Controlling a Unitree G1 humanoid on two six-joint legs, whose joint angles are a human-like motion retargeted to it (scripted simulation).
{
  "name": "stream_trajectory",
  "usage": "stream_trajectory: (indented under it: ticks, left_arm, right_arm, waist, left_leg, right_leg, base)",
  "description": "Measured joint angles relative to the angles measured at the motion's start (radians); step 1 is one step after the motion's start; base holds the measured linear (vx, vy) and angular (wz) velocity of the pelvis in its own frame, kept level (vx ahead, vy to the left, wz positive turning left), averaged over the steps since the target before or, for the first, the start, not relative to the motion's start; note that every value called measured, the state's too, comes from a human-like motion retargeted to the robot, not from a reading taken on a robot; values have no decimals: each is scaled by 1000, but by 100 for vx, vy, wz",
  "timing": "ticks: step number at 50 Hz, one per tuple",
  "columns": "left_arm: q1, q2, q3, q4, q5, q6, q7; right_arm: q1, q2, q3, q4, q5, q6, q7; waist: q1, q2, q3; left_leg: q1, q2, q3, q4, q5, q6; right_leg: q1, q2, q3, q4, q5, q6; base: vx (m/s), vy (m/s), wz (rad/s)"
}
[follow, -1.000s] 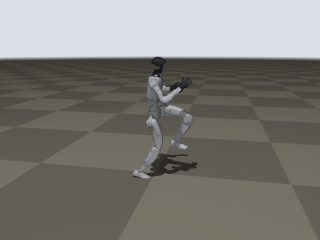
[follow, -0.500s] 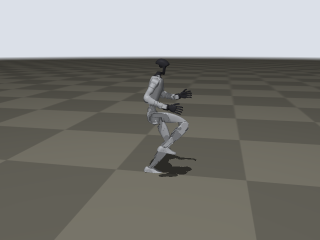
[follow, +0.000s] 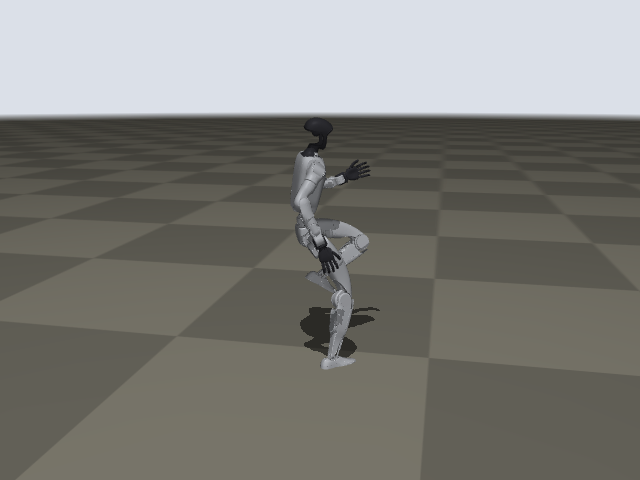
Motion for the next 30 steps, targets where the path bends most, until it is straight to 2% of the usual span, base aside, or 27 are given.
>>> stream_trajectory:
  ticks: [2, 3, 5, 7, 10, 12, 13, 15, 17, 20, 22, 23, 24, 25, 27, 28, 30]
  left_arm:
    - [178, -87, 111, 10, -32, -32, 29]
    - [284, -111, 158, 3, -46, -48, 35]
    - [480, -80, 218, -33, -66, -63, 38]
    - [642, 46, 262, -112, -97, -48, 27]
    - [847, 249, 334, -207, -128, -46, 9]
    - [945, 344, 431, -224, -122, -47, -22]
    - [969, 364, 459, -221, -110, -43, -39]
    - [990, 373, 502, -212, -76, -47, -38]
    - [941, 325, 462, -186, -57, -29, -26]
    - [819, 240, 379, -104, -16, 3, -32]
    - [713, 196, 323, -23, 57, 13, -65]
    - [643, 165, 284, 25, 102, 22, -73]
    - [581, 140, 251, 56, 135, 27, -77]
    - [523, 118, 221, 80, 161, 30, -78]
    - [317, 27, 114, 163, 177, 42, 18]
    - [193, -35, 57, 212, 147, 35, 135]
    - [-31, -129, -19, 278, 129, 12, 214]
  right_arm:
    - [-341, 49, 24, 144, -144, 1, -177]
    - [-485, 80, 18, 142, -186, 0, -211]
    - [-659, 127, 2, -7, -208, -30, -201]
    - [-684, 109, 29, -320, -184, -50, -188]
    - [-581, 21, 10, -819, -187, -65, -127]
    - [-535, -4, -46, -1033, -169, -73, -39]
    - [-520, 4, -53, -1105, -154, -67, -4]
    - [-473, 38, -35, -1224, -138, -113, -19]
    - [-404, 80, 22, -1250, -188, -123, -9]
    - [-292, 123, 69, -1165, -135, -127, 70]
    - [-238, 134, 58, -1066, -84, -125, 117]
    - [-217, 129, 47, -1012, -99, -117, 121]
    - [-191, 127, 39, -970, -117, -115, 95]
    - [-161, 126, 33, -932, -135, -116, 56]
    - [-153, 170, 51, -804, -168, -144, -122]
    - [-186, 200, 73, -710, -182, -157, -249]
    - [-287, 207, 105, -536, -196, -160, -381]
  waist:
    - [13, -6, 73]
    - [14, -15, 87]
    - [81, -21, 59]
    - [224, -23, -33]
    - [405, -69, -233]
    - [455, -122, -311]
    - [452, -159, -338]
    - [444, -172, -354]
    - [386, -189, -364]
    - [281, -182, -357]
    - [205, -175, -347]
    - [172, -185, -336]
    - [145, -190, -315]
    - [120, -194, -287]
    - [78, -144, -181]
    - [78, -100, -120]
    - [85, -42, -16]
  left_leg:
    - [-80, -3, 18, -65, -22, -9]
    - [-99, -15, 17, -107, -23, -20]
    - [-118, -19, -1, -174, -18, -33]
    - [-103, 6, -20, -238, -2, -23]
    - [3, 70, -21, -376, 6, 14]
    - [155, 166, 14, -514, 38, 13]
    - [232, 174, 41, -613, 64, 19]
    - [399, 230, 62, -810, 171, -35]
    - [546, 202, 88, -1092, 251, -47]
    - [748, 223, 212, -1507, 370, -110]
    - [818, 218, 310, -1679, 408, -187]
    - [850, 146, 318, -1784, 375, -214]
    - [863, 86, 281, -1821, 287, -218]
    - [865, 31, 220, -1822, 173, -212]
    - [742, 13, 60, -1544, -49, -94]
    - [685, 12, -12, -1428, -111, -38]
    - [644, -47, -119, -1341, -160, 38]
  right_leg:
    - [-82, 12, 14, 224, -62, 40]
    - [-77, -3, 9, 254, -91, 49]
    - [-51, -35, -5, 253, -130, 45]
    - [-26, -72, -37, 175, -87, 41]
    - [87, -155, -182, -96, 102, 43]
    - [212, -178, -280, -293, 324, 75]
    - [252, -197, -317, -360, 445, 104]
    - [343, -163, -320, -438, 613, 153]
    - [336, -130, -292, -337, 575, 130]
    - [231, -74, -327, 13, 438, 107]
    - [109, -55, -366, 303, 397, 137]
    - [43, -58, -352, 438, 356, 131]
    - [-14, -48, -330, 572, 308, 141]
    - [-67, -31, -303, 704, 255, 157]
    - [-166, 57, -278, 949, 179, 196]
    - [-225, 123, -266, 1047, 151, 186]
    - [-356, 227, -204, 1211, 128, 129]
  base:
    - [21, 2, -39]
    - [31, 6, 25]
    - [39, 9, 54]
    - [44, 18, 92]
    - [51, 30, 187]
    - [58, 39, 241]
    - [59, 44, 272]
    - [62, 47, 283]
    - [55, 49, 333]
    - [51, 43, 367]
    - [47, 35, 396]
    - [41, 32, 405]
    - [38, 30, 411]
    - [36, 23, 441]
    - [30, 13, 451]
    - [21, 7, 391]
    - [20, 6, 313]
